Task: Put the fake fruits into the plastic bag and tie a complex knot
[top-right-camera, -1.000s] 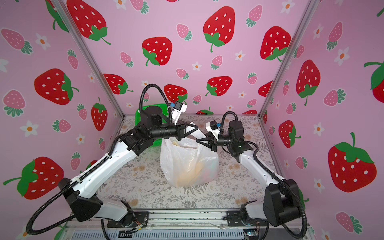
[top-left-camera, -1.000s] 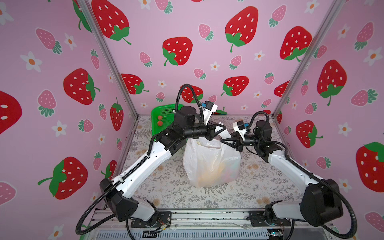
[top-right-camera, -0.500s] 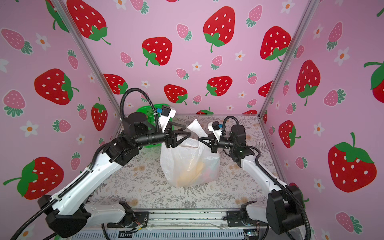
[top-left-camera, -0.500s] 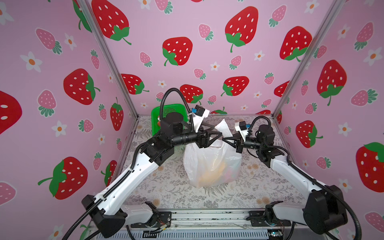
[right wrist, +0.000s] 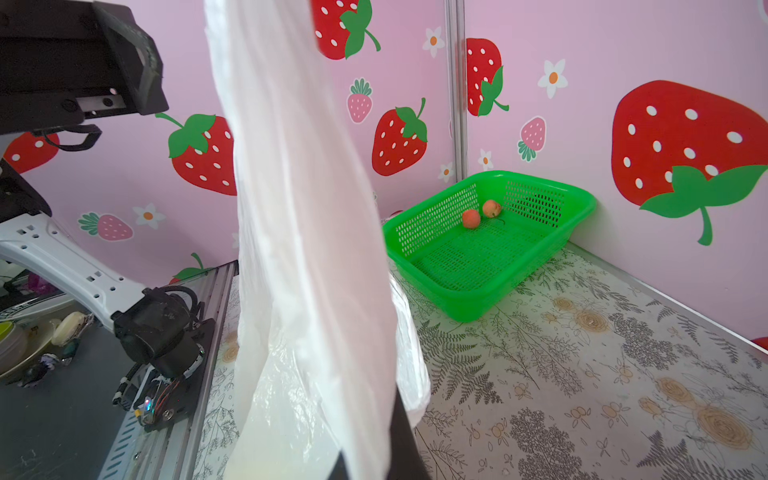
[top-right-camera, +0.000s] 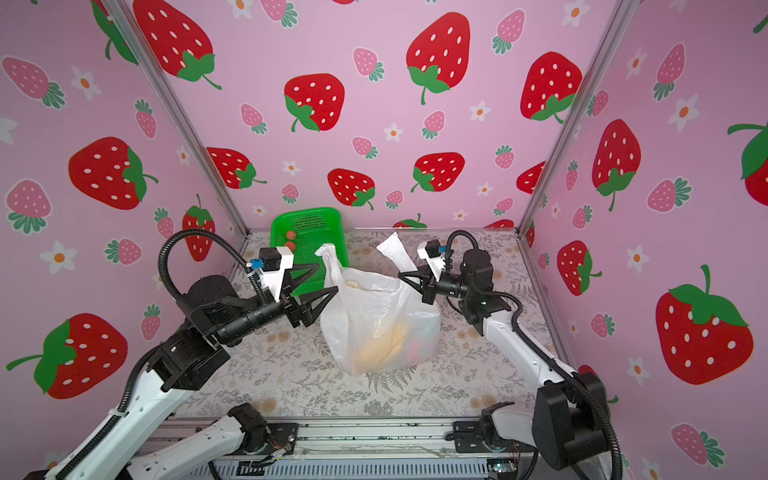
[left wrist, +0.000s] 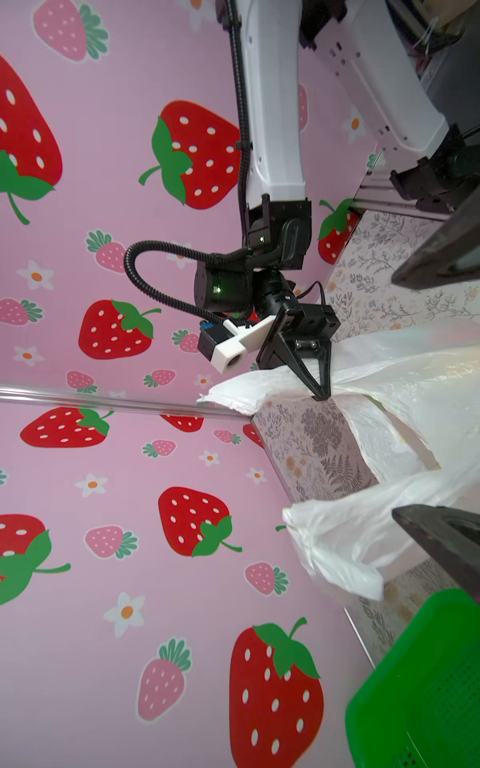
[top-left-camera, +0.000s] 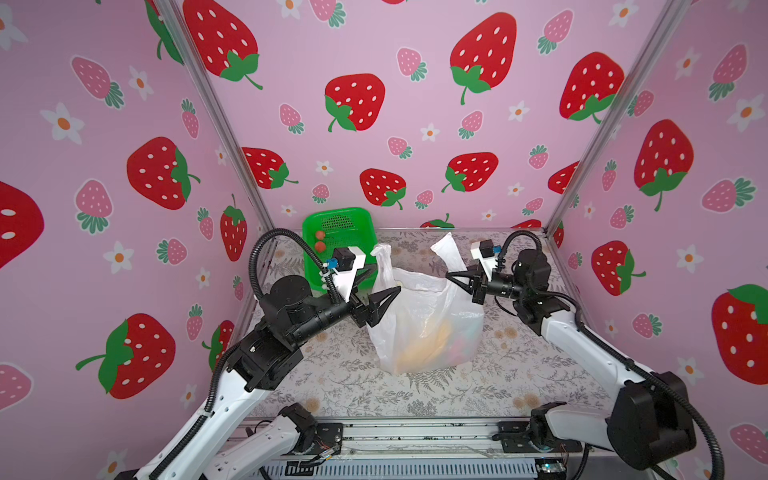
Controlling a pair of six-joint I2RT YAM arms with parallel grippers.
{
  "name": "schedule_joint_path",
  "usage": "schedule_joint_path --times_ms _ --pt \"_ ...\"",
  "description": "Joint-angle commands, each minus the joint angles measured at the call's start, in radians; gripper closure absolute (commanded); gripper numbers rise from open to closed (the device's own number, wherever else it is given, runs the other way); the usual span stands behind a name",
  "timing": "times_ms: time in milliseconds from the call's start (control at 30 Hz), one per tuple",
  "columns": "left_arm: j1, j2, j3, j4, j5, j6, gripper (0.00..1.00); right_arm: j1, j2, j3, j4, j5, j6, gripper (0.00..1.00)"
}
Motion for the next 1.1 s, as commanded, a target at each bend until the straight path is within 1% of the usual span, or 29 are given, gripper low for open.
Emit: schedule_joint_path --times_ms 0,100,333,400,533,633,800,967,1067 --pt "0.024 -0.022 -0.033 0.009 -0.096 0.042 0.15 -0.006 -0.015 0.022 0.003 -0.001 -0.003 1.0" --pt "0.057 -0.025 -0.066 0.022 -0.088 0.047 0.12 -0.007 -0.023 0.021 -0.002 0.005 -0.012 1.0" --pt "0.186 0.046 -0.113 0.078 0.035 0.007 0.11 -0.009 -0.026 0.021 -0.009 0.007 -0.017 1.0" --pt "0.227 0.066 -0.133 0.116 0.104 -0.01 0.1 -0.01 -0.029 0.022 -0.017 0.005 -0.022 1.0" --pt "0.304 0.135 -0.156 0.2 0.299 -0.044 0.09 -0.015 -0.032 0.022 -0.02 0.006 -0.025 1.0" --pt "0.315 0.166 -0.16 0.224 0.368 -0.047 0.08 -0.015 -0.032 0.022 -0.023 0.006 -0.028 1.0" --pt "0.313 0.144 -0.234 0.324 0.404 -0.067 0.07 -0.016 -0.021 0.025 -0.023 0.007 -0.029 1.0" --pt "0.292 0.154 -0.249 0.354 0.356 -0.051 0.06 -0.015 -0.014 0.027 -0.022 0.006 -0.028 1.0" --pt "0.277 0.167 -0.249 0.371 0.307 -0.037 0.07 -0.016 -0.012 0.029 -0.019 0.006 -0.025 1.0"
